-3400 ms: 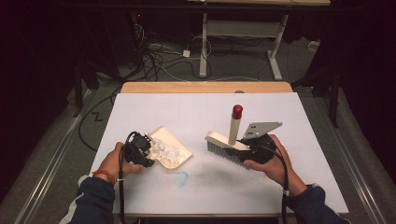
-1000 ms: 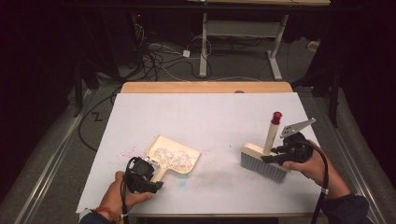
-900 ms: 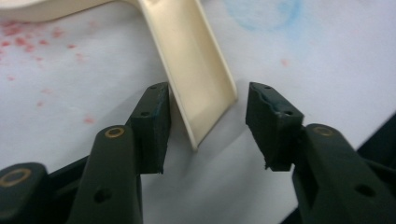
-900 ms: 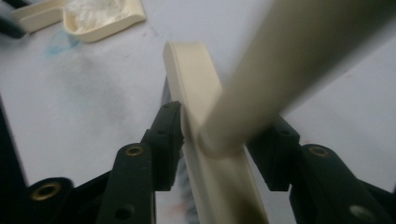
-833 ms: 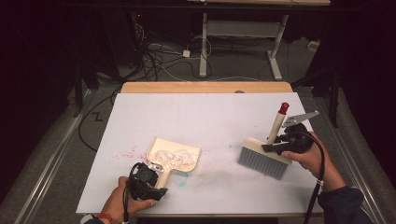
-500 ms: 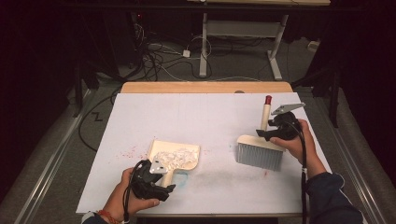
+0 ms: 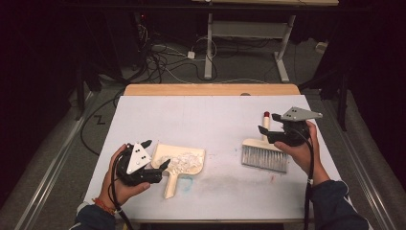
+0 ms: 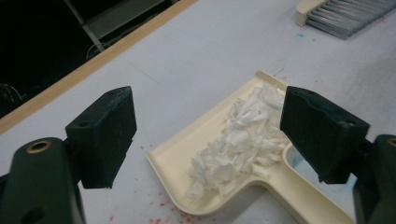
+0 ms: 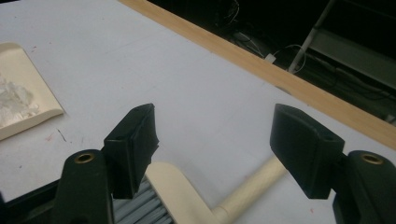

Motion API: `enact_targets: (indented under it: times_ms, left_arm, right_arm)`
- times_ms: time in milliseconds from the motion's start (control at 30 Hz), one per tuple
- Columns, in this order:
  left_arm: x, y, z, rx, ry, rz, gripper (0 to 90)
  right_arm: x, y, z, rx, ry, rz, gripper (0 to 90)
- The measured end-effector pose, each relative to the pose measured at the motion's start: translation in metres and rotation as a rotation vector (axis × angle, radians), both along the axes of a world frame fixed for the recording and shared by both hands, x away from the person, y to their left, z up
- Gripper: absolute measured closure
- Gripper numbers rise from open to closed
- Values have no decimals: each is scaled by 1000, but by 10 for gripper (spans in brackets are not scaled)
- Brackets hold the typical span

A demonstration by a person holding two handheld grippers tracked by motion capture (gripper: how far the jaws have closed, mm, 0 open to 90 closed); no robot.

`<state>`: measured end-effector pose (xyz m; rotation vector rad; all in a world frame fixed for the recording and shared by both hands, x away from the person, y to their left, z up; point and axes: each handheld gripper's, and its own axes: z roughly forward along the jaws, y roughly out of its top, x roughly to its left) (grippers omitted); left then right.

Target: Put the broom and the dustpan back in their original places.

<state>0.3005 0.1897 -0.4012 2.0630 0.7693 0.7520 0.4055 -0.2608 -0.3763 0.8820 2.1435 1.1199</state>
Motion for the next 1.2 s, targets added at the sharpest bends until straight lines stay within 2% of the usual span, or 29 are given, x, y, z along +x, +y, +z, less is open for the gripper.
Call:
enact_targets:
  times_ms: [67,233,367,433,500,667,733,967,1033,1133,1200]
  left_arm:
    - [1,2,-1,5,-23,1,180]
    - [6,1,-7,15,-33,-1,174]
    - [7,-3,-13,53,-50,-19,164]
    - [6,-4,-16,67,-64,-9,164]
    - [6,-3,-17,66,-62,-18,164]
    - [4,-3,-22,75,-80,-6,164]
    - [3,-2,-24,74,-82,-3,164]
    - [-3,1,-33,88,-96,4,164]
    - [-4,4,-36,79,-90,8,164]
    - [-8,6,-42,72,-90,19,164]
    - [-10,7,-45,81,-94,25,164]
  right_arm:
    - [-5,0,1,8,-15,-5,309]
    - [-18,0,2,26,-49,-6,288]
    - [-30,5,0,-3,-82,-28,255]
    - [-36,6,-1,-1,-104,-35,251]
    - [-42,5,-2,4,-114,-33,236]
    - [-55,1,-5,-13,-152,-54,219]
    - [-59,-1,-8,-17,-148,-55,214]
    - [-75,-9,-19,-27,-181,-75,212]
    - [-79,-12,-23,-19,-189,-78,213]
    - [-86,-15,-30,-34,-204,-91,213]
    - [-90,-18,-35,-27,-199,-98,213]
